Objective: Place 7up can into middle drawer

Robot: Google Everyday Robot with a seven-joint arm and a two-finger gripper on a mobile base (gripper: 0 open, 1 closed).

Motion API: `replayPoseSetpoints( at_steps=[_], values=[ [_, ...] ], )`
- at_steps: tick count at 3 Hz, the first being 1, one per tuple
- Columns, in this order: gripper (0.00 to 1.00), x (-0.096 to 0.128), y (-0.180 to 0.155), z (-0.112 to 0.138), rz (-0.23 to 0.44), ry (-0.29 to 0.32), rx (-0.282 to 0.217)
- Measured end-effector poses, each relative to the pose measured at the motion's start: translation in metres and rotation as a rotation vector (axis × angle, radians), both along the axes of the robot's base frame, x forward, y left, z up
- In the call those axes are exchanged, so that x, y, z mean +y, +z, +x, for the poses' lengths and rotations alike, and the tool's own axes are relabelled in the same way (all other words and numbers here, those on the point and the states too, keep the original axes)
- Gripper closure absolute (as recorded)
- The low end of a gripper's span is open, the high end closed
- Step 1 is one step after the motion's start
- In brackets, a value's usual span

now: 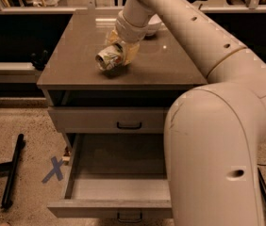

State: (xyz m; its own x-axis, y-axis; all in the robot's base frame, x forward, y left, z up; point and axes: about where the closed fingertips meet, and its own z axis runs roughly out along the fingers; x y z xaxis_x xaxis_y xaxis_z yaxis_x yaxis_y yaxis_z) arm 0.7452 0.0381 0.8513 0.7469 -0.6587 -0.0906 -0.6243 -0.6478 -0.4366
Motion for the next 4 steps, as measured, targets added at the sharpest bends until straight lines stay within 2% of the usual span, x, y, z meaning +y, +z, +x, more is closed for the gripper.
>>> replayPoseSetpoints(
  at_steps=[1,2,3,4],
  values=[
    [1.00,-0.018,0.021,-0.012,0.049,-0.064,-0.012],
    [1.00,-0.050,0.032,-0.044,0.058,-0.168,0.027],
    [1.00,-0.089,0.029,-0.089,0.059,-0.293,0.102],
    [1.00,-0.120,0.019,-0.137,0.069,-0.368,0.206]
  ],
)
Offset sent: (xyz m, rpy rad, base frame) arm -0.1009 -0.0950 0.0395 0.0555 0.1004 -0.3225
